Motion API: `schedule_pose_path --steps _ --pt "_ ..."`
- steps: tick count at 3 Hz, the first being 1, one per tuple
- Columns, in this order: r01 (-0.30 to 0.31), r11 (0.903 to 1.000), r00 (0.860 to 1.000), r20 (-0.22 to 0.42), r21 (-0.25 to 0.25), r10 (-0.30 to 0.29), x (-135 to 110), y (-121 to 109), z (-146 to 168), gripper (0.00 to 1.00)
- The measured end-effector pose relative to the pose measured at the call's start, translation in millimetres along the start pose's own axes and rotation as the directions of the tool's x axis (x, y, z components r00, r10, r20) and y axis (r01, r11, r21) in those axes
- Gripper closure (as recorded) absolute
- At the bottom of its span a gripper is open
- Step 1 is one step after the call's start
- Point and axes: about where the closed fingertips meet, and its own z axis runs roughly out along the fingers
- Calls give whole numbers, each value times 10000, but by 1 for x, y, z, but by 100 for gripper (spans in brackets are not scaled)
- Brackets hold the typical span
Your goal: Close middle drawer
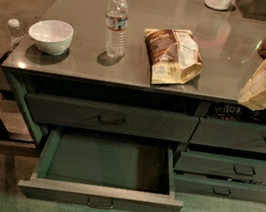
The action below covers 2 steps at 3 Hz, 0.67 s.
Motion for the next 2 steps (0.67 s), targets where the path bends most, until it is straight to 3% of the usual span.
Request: schedule_pose_path --steps 1,2 --pt "-52 9999 9999 146 -112 54 11 12 17 100" --pt "-227 9967 9997 -71 -773 223 28 51 57 100"
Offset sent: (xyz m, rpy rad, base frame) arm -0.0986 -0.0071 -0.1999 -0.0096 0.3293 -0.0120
